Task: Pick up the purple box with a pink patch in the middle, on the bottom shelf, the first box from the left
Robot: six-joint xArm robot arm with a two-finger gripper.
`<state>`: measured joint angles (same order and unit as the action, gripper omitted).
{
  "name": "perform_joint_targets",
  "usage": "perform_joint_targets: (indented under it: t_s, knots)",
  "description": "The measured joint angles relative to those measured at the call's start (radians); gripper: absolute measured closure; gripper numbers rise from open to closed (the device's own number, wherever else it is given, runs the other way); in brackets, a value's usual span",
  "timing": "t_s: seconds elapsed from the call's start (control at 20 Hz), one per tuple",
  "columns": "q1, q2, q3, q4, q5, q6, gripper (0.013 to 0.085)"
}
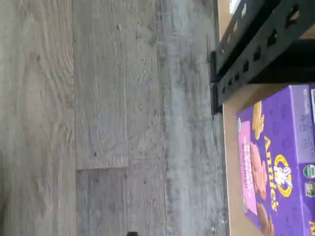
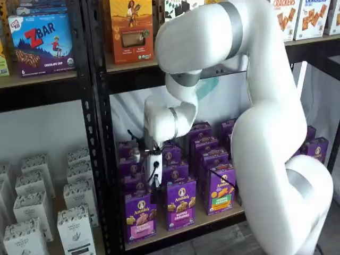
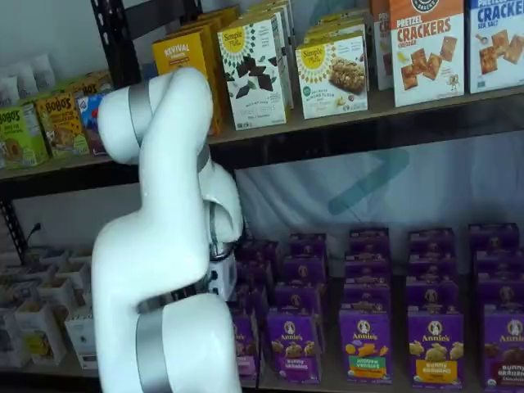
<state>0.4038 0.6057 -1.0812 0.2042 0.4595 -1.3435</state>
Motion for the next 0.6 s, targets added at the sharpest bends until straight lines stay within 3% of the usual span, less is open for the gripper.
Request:
perform_joint_targets:
  t_s: [0.05, 0.1, 0.15, 0.4, 0.6]
  knots:
    - [0.0, 0.0, 0.0, -0.03, 0.0, 0.028, 0.013]
    - [-0.002, -0.003, 0.0, -0.097, 0.001, 0.086, 0.013]
    - [-0.002, -0.004, -0.001, -0.122, 0.002, 0.108, 0.013]
    - [0.0, -0.004, -0.002, -0.136, -0.002, 0.122, 0.013]
    - [0.001, 0.009, -0.005, -0.115, -0.029, 0.104, 0.013]
